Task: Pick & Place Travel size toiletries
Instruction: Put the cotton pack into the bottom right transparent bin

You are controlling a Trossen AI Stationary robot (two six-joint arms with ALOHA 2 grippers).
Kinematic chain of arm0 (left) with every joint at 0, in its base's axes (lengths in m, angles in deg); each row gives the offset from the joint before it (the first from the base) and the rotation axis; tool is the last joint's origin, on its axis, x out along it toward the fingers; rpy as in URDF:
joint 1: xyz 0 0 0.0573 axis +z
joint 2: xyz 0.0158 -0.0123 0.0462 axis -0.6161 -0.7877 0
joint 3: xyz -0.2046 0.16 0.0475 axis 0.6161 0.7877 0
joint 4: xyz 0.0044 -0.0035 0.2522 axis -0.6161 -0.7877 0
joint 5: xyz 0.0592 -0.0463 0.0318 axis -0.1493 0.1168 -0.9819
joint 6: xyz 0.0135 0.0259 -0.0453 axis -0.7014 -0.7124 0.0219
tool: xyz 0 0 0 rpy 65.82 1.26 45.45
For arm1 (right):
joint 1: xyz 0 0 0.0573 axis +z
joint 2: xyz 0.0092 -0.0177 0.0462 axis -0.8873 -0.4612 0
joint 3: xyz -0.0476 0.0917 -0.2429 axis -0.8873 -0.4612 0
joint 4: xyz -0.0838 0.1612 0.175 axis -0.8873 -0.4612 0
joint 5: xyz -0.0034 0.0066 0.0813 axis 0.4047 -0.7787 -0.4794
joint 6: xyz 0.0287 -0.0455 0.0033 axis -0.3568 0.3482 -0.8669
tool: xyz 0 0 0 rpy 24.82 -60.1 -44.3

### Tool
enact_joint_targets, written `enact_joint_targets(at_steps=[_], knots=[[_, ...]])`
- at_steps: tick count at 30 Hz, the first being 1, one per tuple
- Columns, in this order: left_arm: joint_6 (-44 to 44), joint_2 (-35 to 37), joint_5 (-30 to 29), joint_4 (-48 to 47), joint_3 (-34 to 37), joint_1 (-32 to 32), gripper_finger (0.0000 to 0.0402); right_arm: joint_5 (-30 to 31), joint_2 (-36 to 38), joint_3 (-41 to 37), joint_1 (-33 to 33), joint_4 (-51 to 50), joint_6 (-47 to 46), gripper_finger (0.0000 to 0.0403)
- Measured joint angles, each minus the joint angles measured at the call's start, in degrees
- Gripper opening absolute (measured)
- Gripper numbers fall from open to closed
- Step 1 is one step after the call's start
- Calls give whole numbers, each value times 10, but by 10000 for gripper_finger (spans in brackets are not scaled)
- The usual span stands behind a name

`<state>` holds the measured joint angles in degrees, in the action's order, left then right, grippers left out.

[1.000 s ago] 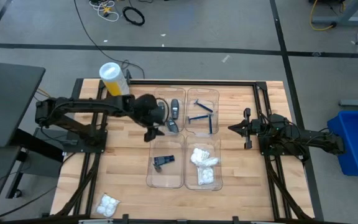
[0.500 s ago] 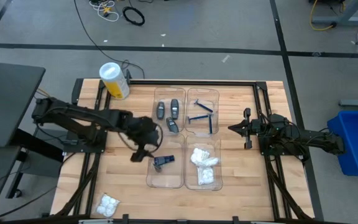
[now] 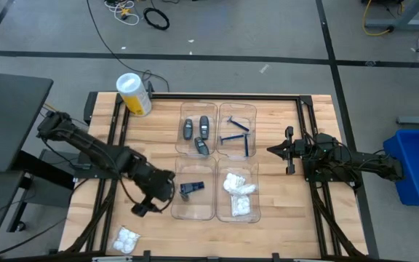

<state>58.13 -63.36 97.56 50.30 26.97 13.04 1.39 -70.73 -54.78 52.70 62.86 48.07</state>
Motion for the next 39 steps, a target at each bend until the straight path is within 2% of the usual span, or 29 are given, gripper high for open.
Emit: enact_joint_targets(at_steps=[10, 22, 39], knots=[[82, -4, 2, -1, 33, -76, 255, 0, 0, 0, 0, 0, 0, 14], [102, -7, -5, 4, 33, -139, 235, 0, 0, 0, 0, 0, 0, 14], [112, -95, -18, 7, 33, -200, 228, 0, 0, 0, 0, 0, 0, 14]])
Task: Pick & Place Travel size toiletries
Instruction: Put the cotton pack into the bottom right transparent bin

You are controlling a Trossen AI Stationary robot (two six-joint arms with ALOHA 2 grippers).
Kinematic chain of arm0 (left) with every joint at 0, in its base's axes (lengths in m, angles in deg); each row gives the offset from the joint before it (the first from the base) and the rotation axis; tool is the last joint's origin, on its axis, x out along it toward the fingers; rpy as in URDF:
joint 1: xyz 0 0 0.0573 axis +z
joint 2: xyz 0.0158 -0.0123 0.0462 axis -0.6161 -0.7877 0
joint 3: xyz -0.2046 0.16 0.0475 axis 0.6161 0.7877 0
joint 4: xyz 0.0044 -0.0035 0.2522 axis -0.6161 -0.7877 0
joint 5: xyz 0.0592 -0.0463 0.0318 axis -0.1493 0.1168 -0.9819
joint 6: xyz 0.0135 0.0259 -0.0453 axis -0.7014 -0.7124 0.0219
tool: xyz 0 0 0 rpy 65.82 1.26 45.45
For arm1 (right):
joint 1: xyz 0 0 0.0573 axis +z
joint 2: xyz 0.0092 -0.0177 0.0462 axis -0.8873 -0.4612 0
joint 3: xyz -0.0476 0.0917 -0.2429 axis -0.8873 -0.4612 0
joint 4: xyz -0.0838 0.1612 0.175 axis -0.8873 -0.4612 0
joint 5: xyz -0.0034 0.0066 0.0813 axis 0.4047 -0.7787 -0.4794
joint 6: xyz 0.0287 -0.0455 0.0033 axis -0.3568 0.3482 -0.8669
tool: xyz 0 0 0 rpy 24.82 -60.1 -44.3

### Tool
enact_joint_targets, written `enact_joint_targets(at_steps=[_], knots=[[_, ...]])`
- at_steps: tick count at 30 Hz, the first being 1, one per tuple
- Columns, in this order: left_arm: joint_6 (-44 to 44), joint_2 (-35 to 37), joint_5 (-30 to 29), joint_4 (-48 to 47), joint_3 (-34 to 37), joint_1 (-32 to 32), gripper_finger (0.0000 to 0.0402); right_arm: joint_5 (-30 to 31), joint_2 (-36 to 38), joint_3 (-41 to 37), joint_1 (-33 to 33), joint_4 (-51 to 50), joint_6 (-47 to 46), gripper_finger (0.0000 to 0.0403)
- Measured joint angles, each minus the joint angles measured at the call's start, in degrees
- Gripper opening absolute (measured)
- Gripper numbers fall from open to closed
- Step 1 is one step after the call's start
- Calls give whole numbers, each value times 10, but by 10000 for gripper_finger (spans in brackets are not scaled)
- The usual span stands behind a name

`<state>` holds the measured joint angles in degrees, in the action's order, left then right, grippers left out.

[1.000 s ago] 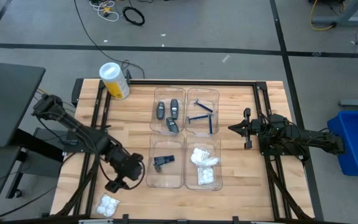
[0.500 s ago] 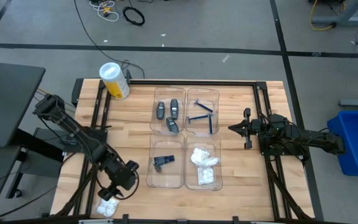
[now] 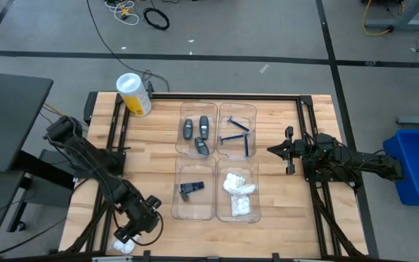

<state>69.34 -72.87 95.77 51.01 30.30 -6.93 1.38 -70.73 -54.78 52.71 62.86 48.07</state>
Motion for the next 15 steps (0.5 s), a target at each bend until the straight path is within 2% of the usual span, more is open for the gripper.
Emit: enact_joint_targets(at_steps=[15], knots=[[99, -3, -10, 255, 158, -42, 228, 0, 0, 0, 0, 0, 0, 14]])
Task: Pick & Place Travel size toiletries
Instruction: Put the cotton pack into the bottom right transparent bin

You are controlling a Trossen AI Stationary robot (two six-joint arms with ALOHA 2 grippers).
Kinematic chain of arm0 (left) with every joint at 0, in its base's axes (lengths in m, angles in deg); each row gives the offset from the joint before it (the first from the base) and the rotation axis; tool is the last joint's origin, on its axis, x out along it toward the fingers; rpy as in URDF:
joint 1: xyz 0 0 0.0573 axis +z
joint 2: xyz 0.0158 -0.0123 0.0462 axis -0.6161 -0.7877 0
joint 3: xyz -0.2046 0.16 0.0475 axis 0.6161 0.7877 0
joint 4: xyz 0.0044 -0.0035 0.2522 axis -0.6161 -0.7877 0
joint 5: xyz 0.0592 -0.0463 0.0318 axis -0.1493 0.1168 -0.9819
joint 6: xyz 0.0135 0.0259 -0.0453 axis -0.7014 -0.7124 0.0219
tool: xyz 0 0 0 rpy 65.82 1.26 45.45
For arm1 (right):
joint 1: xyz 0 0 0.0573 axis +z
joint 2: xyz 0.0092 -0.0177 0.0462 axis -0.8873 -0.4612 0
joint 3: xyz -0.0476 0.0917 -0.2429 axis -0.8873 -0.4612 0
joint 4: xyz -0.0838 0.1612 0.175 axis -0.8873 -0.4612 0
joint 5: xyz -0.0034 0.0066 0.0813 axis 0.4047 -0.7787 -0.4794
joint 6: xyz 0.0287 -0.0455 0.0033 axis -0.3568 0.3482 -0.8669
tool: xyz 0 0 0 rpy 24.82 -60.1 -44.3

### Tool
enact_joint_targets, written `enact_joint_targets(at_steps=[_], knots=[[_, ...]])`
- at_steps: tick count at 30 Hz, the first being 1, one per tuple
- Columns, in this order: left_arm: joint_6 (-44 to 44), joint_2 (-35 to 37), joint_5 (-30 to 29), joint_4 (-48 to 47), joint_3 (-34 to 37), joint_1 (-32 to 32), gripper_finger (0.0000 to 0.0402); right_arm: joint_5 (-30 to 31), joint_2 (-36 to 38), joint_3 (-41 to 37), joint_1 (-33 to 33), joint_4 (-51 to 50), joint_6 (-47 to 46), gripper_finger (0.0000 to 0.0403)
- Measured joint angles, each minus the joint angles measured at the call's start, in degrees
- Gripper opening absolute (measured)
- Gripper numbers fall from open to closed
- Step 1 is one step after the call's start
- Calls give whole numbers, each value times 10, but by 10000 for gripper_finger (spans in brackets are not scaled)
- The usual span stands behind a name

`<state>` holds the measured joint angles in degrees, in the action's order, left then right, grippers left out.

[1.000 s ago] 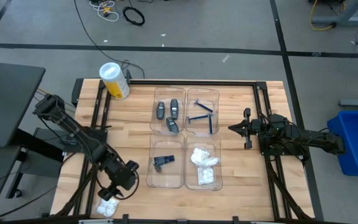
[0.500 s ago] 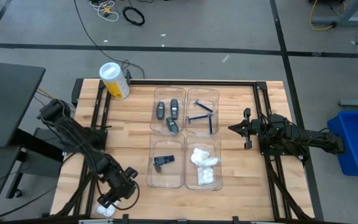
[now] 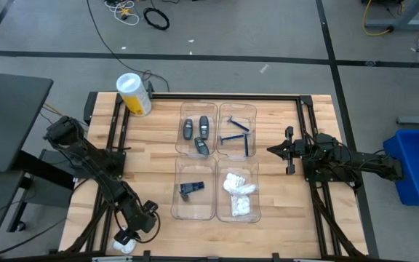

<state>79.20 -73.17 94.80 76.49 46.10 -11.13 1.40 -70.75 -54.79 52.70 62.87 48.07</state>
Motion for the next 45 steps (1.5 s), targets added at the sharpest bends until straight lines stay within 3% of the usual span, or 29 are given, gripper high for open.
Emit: enact_joint_targets(at_steps=[6, 14, 34, 45], knots=[[37, 0, 4, 63, 51, 0, 228, 0, 0, 0, 0, 0, 0, 14], [75, 0, 68, 132, 90, -5, 228, 0, 0, 0, 0, 0, 0, 13], [47, -1, 23, 146, 95, -21, 228, 0, 0, 0, 0, 0, 0, 14], [81, -84, 76, 269, 94, -24, 228, 0, 0, 0, 0, 0, 0, 14]])
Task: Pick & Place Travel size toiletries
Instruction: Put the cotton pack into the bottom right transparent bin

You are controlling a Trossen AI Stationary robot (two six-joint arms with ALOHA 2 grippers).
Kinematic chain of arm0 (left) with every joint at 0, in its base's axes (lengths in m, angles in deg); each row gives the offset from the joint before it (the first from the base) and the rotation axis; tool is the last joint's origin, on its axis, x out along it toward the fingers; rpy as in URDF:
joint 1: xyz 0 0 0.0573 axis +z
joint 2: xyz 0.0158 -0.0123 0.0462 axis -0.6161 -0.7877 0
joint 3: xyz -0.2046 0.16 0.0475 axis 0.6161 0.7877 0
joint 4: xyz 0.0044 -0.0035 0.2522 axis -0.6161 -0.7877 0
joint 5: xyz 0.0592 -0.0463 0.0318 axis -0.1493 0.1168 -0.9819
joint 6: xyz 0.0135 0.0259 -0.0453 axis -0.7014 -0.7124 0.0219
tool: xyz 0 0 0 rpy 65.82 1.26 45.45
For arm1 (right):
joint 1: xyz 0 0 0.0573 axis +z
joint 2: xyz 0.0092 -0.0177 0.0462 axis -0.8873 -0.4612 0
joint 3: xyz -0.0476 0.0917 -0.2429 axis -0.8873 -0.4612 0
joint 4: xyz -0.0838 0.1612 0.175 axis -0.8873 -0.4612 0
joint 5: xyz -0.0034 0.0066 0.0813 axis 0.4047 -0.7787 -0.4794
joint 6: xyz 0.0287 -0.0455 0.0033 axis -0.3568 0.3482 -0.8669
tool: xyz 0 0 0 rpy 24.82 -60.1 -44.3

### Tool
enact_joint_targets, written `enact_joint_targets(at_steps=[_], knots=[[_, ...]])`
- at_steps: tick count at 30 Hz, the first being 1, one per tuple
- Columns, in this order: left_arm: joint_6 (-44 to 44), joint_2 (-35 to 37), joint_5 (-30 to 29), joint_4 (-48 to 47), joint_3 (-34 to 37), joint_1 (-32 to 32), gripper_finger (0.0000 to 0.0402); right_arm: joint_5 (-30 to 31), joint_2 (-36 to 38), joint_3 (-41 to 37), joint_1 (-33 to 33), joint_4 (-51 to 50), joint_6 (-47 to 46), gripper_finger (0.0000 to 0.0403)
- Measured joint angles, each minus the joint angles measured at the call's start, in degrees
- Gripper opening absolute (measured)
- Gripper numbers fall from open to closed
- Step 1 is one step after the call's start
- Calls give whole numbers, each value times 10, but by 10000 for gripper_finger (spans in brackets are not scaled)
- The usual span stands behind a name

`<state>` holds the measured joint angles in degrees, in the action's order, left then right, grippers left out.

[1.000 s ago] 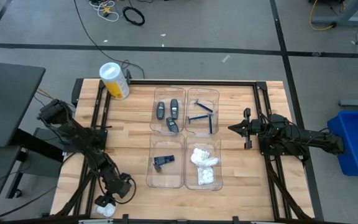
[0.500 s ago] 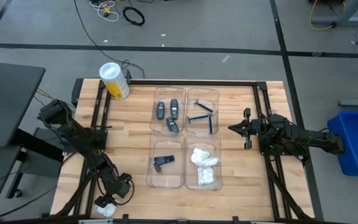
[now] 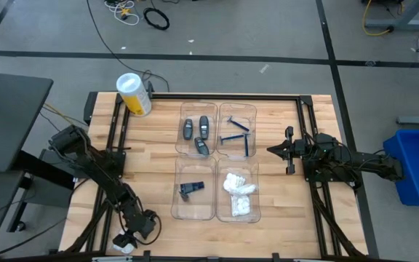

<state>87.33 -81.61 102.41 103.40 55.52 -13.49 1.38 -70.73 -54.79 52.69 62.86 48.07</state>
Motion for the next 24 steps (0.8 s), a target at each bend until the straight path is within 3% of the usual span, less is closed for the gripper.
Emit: enact_joint_targets(at_steps=[5, 24], knots=[[7, 0, 14, -5, 0, 0, 222, 0, 0, 0, 0, 0, 0, 14], [1, 0, 78, -61, 0, 0, 129, 0, 0, 0, 0, 0, 0, 13]])
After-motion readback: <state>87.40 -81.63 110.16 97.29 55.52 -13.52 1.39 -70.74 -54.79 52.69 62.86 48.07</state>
